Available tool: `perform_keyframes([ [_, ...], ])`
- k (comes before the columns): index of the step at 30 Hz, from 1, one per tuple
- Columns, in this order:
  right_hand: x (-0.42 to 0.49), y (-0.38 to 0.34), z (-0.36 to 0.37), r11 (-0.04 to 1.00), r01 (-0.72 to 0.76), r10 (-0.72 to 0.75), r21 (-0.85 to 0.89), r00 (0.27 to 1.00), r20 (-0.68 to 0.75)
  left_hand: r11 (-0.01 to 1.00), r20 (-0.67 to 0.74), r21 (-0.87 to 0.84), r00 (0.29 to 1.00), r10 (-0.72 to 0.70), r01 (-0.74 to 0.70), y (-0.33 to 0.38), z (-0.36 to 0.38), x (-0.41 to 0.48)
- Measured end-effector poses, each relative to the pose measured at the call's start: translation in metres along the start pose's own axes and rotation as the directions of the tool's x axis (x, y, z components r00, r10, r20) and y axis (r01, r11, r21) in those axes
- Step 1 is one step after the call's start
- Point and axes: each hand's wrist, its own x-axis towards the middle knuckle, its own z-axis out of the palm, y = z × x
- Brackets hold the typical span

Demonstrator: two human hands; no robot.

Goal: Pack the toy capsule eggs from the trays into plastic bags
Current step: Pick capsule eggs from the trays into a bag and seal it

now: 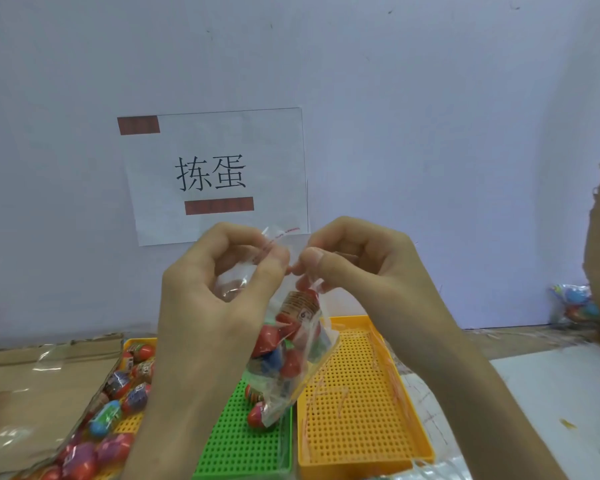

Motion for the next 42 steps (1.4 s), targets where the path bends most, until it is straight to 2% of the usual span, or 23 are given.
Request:
perform_keyframes([
  [7,0.000,-0.002,0.000,0.998,0.027,-0.027,0.053,1.000,-0.007,0.995,0.038,-0.094,0.999,0.019,-0.015,0.005,0.000,0.000],
  [12,-0.001,-0.002,0.003,0.997,0.039,-0.042,0.070,0.999,0.031,0.997,0.044,-0.075,0.998,0.034,-0.031,0.003,-0.002,-0.001],
  [17,0.000,0.000,0.006,0.998,0.020,-0.020,0.056,1.000,0.003,0.996,0.049,-0.077,0.998,0.050,-0.047,0.001,-0.003,0.001],
  [22,-0.001,-0.001,0.010,0.998,0.064,-0.062,0.022,0.997,-0.056,0.997,0.024,-0.067,0.999,0.043,-0.041,0.000,-0.002,0.001],
  [24,-0.001,-0.001,0.012,0.997,0.064,-0.067,-0.029,0.994,-0.081,0.997,-0.029,0.020,0.997,0.076,-0.076,-0.003,-0.001,0.000],
  [27,-0.002,0.001,0.015,0.992,0.060,-0.071,-0.110,0.993,-0.093,0.933,-0.095,0.262,0.955,0.280,-0.248,-0.001,-0.002,0.000],
  [30,-0.002,0.000,0.016,0.987,0.063,-0.077,-0.151,0.994,-0.082,0.834,-0.013,0.395,0.905,0.425,-0.386,0.002,-0.009,0.002],
  [34,-0.004,0.001,0.016,0.976,0.081,-0.098,-0.204,0.992,-0.075,0.831,0.068,0.404,0.918,0.390,-0.383,0.001,-0.017,0.006],
  [42,-0.005,0.002,0.017,0.945,0.133,-0.152,-0.299,0.988,-0.040,0.861,0.122,0.375,0.939,0.322,-0.344,-0.002,-0.024,0.010],
])
